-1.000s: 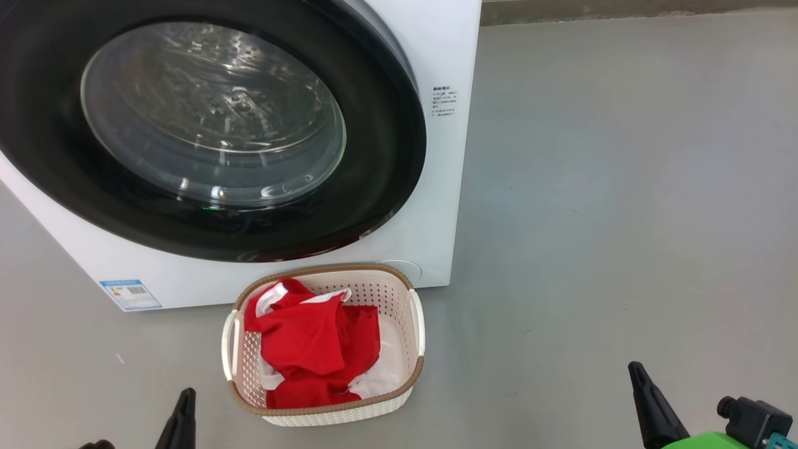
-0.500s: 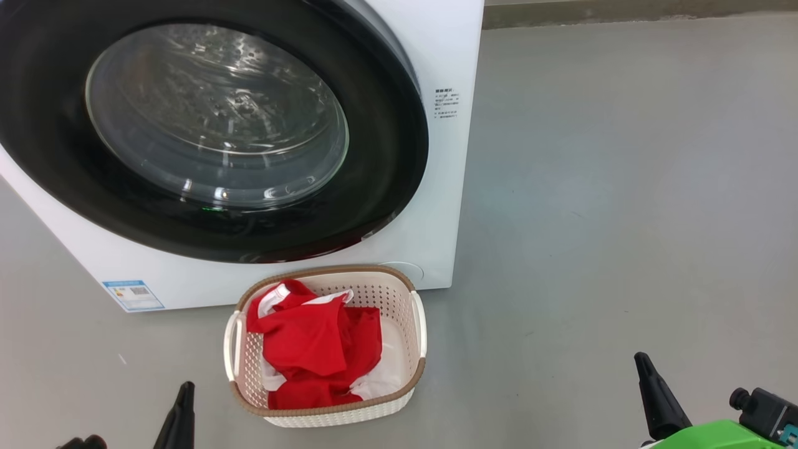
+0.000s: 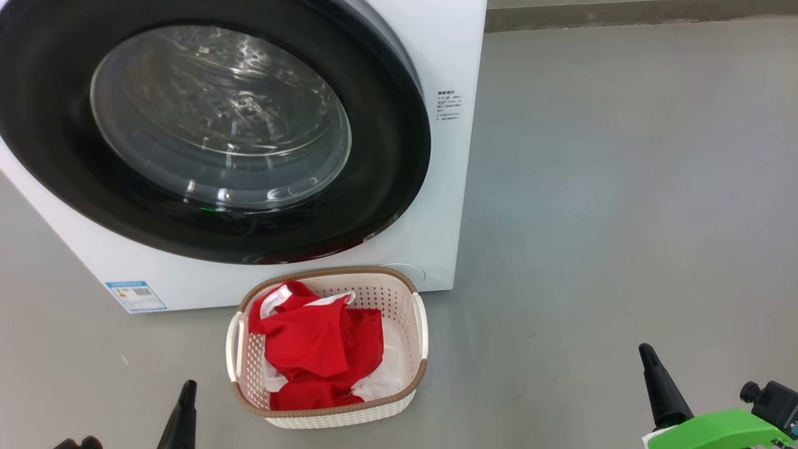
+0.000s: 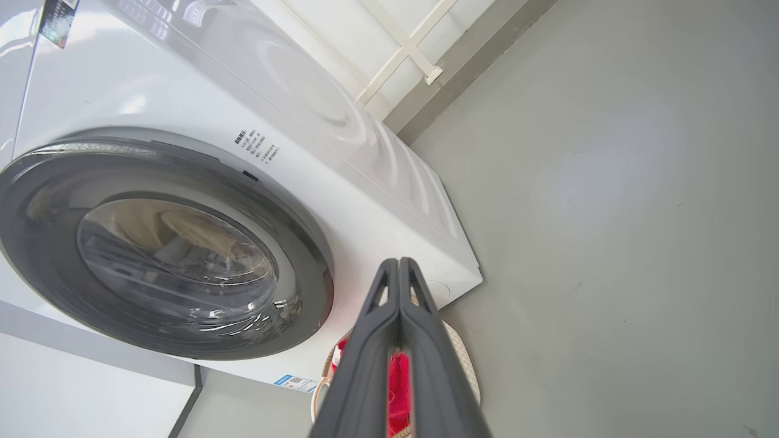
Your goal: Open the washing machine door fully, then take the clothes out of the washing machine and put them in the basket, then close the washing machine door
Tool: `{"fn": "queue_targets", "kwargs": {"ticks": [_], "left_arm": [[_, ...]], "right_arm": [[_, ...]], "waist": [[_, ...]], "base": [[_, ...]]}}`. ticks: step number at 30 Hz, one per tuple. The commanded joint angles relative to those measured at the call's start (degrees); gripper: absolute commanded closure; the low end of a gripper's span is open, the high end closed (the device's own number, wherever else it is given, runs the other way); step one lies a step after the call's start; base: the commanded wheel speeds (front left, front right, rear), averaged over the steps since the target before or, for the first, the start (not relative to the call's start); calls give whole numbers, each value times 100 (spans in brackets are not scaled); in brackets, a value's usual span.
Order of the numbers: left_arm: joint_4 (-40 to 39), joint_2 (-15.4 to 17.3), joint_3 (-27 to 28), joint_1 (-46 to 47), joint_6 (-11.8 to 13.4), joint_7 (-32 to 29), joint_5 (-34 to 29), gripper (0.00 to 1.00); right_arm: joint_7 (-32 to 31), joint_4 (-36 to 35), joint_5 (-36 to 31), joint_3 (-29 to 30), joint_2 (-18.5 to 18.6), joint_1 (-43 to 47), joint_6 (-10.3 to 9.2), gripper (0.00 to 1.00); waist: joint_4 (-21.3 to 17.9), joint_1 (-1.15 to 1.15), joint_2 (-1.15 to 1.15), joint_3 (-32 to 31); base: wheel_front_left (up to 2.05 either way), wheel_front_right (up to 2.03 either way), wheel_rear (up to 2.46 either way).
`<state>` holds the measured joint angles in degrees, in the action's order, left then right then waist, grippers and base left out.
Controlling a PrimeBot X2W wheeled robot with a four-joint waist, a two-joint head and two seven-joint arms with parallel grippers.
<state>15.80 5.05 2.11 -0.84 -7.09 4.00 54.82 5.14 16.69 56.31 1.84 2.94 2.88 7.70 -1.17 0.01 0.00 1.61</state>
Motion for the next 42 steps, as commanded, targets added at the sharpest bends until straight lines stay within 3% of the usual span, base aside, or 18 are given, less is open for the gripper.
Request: {"fn": "queue_targets", "kwargs": {"ticks": [1, 42], "left_arm": [[-144, 52, 157, 275, -20, -46, 171, 100], [-166, -124, 347, 555, -33, -706, 2501, 100]], "right_arm": [[-33, -166, 173, -2, 79, -307, -10, 100], [-708, -236, 2473, 226, 82, -692, -17, 100]], "waist": [[3, -1, 0, -4], [78, -1, 0, -95]], "base": [[0, 0, 0], [0, 0, 0]]}}
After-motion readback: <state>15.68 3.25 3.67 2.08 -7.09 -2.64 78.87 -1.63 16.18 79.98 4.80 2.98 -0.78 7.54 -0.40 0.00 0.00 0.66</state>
